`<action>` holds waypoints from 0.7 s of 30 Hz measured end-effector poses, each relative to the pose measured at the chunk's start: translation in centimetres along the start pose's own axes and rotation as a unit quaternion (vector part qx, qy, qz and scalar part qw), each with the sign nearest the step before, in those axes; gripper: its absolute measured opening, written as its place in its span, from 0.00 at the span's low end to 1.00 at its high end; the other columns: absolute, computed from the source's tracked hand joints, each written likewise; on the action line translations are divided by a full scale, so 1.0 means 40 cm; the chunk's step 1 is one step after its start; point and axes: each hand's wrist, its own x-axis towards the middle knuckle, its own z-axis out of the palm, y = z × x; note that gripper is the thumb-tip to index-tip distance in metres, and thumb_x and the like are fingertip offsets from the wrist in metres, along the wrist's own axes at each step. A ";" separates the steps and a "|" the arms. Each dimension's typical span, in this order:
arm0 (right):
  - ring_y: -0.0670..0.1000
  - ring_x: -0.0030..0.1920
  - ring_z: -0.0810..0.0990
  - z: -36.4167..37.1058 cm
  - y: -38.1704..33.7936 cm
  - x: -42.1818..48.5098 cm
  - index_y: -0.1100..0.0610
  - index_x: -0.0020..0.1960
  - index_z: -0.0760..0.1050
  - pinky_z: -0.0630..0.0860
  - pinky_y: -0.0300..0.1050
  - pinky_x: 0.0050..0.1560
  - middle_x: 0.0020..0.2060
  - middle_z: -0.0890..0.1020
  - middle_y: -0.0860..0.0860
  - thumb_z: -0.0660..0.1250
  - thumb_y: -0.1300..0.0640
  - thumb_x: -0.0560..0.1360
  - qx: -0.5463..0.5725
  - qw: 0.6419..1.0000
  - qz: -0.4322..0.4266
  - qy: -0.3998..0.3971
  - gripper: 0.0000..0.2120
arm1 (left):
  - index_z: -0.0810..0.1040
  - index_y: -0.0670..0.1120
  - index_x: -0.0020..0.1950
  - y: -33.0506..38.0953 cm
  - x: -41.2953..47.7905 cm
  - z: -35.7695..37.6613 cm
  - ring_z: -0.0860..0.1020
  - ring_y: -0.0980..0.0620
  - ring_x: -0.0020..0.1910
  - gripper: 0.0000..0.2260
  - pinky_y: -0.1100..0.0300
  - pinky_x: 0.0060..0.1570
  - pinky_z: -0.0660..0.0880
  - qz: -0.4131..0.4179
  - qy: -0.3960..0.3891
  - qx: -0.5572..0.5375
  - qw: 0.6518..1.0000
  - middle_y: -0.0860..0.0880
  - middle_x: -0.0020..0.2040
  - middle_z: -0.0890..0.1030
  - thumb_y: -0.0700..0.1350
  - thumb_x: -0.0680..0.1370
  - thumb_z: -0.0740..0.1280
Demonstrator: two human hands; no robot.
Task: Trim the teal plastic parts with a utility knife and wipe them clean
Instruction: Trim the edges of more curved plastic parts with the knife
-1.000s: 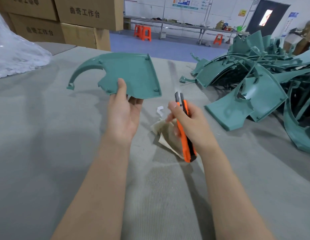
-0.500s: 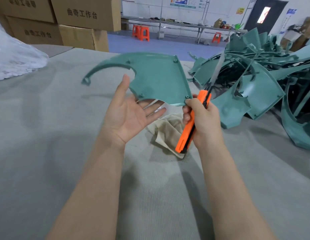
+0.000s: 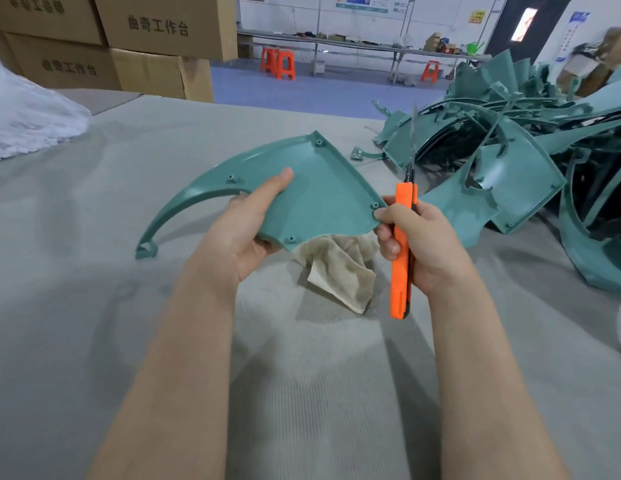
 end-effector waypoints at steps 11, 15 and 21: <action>0.46 0.21 0.69 0.041 0.027 0.006 0.56 0.47 0.74 0.68 0.37 0.23 0.25 0.76 0.49 0.66 0.59 0.78 -0.011 0.999 -0.020 0.026 0.02 | 0.81 0.46 0.51 0.003 -0.007 -0.025 0.84 0.51 0.45 0.08 0.58 0.37 0.80 -0.025 0.004 -0.032 0.999 0.48 0.49 0.85 0.42 0.73 0.71; 0.48 0.23 0.70 0.045 0.029 0.006 0.56 0.47 0.75 0.69 0.39 0.25 0.26 0.74 0.48 0.58 0.37 0.79 -0.029 0.996 -0.022 0.082 0.22 | 0.81 0.46 0.48 -0.004 -0.003 -0.015 0.84 0.52 0.41 0.04 0.60 0.34 0.79 -0.003 0.045 -0.079 0.996 0.49 0.44 0.86 0.40 0.75 0.70; 0.53 0.26 0.68 0.057 0.036 -0.002 0.60 0.39 0.72 0.68 0.42 0.25 0.28 0.70 0.56 0.53 0.39 0.81 -0.104 0.987 -0.071 0.097 0.27 | 0.80 0.46 0.45 0.011 -0.009 -0.007 0.84 0.53 0.40 0.03 0.61 0.35 0.79 0.028 0.053 -0.132 0.989 0.49 0.42 0.85 0.38 0.75 0.69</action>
